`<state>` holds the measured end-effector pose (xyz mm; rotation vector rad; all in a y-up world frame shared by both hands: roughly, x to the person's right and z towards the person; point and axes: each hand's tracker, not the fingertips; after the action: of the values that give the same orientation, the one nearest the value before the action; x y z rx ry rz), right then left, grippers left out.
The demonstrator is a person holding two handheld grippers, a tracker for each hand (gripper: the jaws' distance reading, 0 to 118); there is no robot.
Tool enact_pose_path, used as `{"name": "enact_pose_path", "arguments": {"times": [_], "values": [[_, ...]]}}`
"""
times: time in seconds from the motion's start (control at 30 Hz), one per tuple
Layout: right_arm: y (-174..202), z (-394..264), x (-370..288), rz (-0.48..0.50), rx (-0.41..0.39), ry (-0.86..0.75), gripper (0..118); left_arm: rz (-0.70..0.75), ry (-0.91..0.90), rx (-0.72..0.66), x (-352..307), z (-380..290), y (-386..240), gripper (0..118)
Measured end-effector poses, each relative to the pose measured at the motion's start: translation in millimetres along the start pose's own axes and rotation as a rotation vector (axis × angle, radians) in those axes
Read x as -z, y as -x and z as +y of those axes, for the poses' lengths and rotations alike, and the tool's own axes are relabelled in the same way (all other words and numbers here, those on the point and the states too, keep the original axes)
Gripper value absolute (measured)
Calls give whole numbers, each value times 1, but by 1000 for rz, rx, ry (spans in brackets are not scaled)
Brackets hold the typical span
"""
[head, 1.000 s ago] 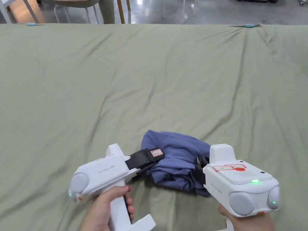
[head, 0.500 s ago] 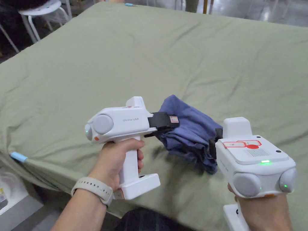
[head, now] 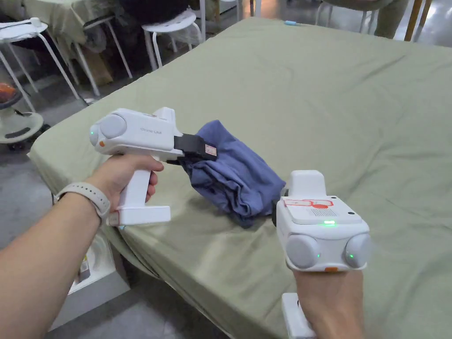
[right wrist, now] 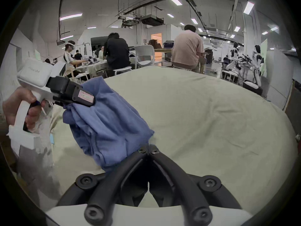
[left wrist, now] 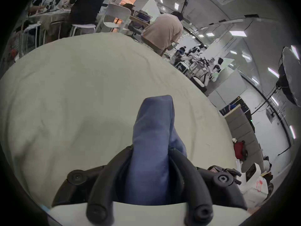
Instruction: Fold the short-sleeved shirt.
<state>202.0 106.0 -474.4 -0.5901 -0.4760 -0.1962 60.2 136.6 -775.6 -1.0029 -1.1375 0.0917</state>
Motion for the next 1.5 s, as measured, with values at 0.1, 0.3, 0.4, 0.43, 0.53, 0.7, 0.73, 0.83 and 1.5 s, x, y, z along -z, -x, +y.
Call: {"name": "enact_pose_path", "arguments": {"times": [0.1, 0.3, 0.4, 0.43, 0.53, 0.7, 0.73, 0.83, 1.5], "values": [[7, 6, 7, 16, 1, 0, 0, 37, 70, 12, 10, 11, 21, 22], [11, 1, 11, 47, -9, 19, 0, 113, 4, 19, 22, 3, 31, 47], [9, -1, 11, 46, -8, 24, 0, 168, -96, -46, -1, 8, 41, 90], [7, -1, 9, 45, -6, 21, 0, 188, -133, -79, -11, 9, 42, 90], [2, -1, -1, 47, 9, 10, 0, 311, -192, 1, -36, 5, 24, 83], [-39, -3, -48, -6, 57, -62, 0, 477, -249, 325, -45, -27, -69, 0], [-53, -4, -61, -36, 71, -81, 0, 491, -284, 397, -43, -38, -97, 0], [-98, -6, -110, -117, 103, -141, 0, 406, -356, 521, -33, -68, -179, 0], [-306, 3, -397, -658, 86, -459, 0, 20, -629, 728, -17, -160, -515, 0]]}}
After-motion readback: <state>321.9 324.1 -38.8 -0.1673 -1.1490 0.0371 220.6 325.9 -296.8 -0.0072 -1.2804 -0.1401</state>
